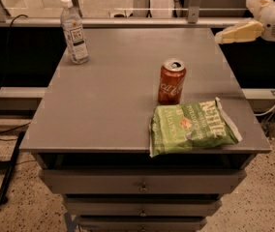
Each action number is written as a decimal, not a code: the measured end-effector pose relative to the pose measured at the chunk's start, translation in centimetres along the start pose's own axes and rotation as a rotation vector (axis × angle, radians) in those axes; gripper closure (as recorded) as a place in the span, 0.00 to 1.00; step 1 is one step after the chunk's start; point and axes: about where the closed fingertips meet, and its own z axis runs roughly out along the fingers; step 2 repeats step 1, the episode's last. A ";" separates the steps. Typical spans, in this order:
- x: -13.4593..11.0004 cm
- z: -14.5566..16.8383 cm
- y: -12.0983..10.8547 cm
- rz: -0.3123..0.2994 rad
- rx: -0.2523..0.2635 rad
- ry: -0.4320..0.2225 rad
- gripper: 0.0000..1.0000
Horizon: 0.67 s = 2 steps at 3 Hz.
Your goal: Move coke can near green jalapeno chip bag
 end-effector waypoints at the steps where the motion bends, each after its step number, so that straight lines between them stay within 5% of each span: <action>1: 0.0 0.0 0.0 0.000 0.000 0.000 0.00; 2: 0.0 0.0 0.0 0.000 0.000 0.000 0.00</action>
Offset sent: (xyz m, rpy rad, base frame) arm 0.0000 0.0000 0.0000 0.0000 0.0000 0.0000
